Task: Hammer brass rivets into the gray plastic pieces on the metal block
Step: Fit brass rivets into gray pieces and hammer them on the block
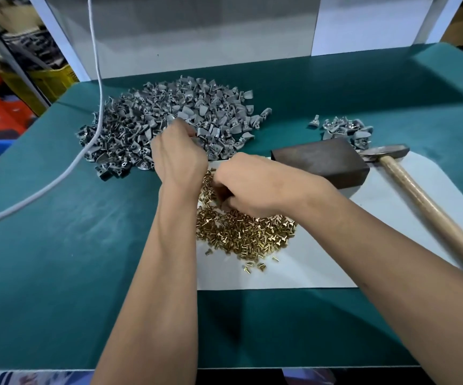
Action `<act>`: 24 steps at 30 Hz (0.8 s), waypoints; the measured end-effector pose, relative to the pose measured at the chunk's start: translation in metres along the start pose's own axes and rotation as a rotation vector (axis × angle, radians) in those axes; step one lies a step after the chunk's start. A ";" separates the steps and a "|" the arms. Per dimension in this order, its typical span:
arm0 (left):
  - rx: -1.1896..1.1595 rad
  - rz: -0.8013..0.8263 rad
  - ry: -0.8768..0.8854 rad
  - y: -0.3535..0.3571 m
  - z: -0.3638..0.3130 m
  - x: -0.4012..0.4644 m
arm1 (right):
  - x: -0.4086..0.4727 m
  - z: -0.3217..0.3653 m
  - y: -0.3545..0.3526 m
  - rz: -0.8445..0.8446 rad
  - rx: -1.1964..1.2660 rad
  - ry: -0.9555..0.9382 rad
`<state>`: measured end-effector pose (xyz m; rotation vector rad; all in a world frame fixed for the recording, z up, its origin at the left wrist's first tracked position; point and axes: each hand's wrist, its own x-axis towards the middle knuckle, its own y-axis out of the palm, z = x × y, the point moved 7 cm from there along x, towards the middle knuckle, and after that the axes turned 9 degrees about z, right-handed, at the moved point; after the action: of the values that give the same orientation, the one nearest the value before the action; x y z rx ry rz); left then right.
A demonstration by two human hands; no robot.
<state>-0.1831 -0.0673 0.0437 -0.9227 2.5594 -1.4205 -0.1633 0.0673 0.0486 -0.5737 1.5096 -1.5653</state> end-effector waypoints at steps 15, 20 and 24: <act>-0.802 -0.023 -0.024 0.004 -0.014 -0.002 | -0.016 -0.015 -0.015 -0.143 0.255 -0.073; -0.942 0.030 0.019 0.007 -0.028 -0.010 | -0.020 -0.024 -0.014 -0.180 0.342 -0.054; -1.026 0.074 -0.014 0.009 -0.032 -0.012 | -0.024 -0.032 -0.017 -0.212 0.341 -0.024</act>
<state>-0.1879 -0.0333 0.0523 -0.8452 3.2205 0.0326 -0.1806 0.1034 0.0651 -0.5650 1.1561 -1.9213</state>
